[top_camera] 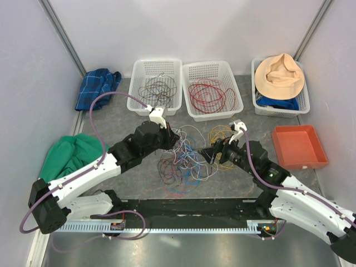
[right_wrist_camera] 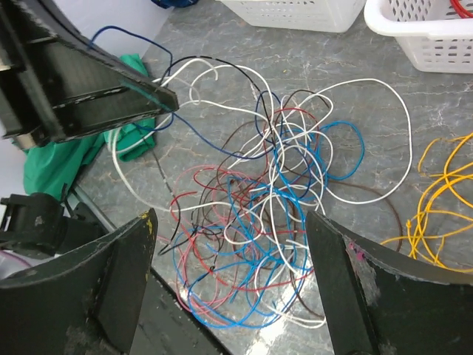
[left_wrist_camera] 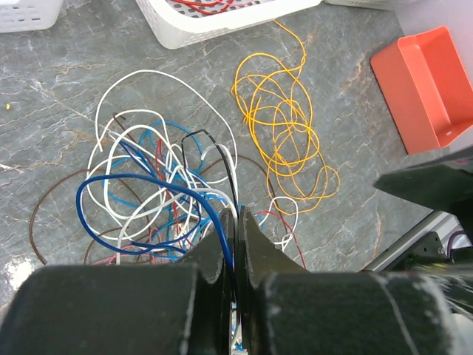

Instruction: Untangle the cables

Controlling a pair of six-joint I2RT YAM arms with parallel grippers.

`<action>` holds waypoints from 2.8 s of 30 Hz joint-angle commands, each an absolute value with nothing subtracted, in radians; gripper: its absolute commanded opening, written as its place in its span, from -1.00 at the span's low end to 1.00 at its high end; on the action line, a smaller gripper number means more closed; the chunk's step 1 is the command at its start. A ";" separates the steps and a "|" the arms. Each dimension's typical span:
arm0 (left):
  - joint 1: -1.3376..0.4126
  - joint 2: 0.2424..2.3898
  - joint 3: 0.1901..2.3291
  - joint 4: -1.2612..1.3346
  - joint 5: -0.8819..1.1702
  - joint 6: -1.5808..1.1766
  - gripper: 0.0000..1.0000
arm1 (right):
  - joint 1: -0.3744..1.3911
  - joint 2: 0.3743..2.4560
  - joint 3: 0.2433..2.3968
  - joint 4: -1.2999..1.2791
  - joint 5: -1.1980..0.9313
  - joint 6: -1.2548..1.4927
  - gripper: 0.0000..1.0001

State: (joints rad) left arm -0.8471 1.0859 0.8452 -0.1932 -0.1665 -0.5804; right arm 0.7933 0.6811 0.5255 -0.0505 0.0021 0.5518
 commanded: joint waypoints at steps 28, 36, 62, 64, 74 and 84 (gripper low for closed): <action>-0.890 1.025 1.008 -0.264 -0.083 -0.525 -0.96 | 0.815 1.253 0.423 1.028 0.017 0.474 0.54; -0.894 1.022 1.000 -0.261 -0.074 -0.538 -0.96 | 0.819 1.382 0.521 1.061 0.026 0.483 0.27; -0.904 0.743 0.730 -0.324 -0.459 -0.663 0.99 | 0.819 0.951 1.121 -0.139 0.291 0.314 -1.00; -0.904 0.709 0.695 -0.241 -0.427 -0.632 0.99 | 0.819 0.966 1.181 -0.185 0.295 0.313 -1.00; -0.904 0.716 0.383 0.724 -0.178 -0.483 0.99 | 0.819 1.005 1.327 -0.319 0.215 0.377 -1.00; -0.904 0.929 0.564 0.744 -0.203 -0.391 0.99 | 0.819 0.980 1.332 -0.344 0.101 0.422 -1.00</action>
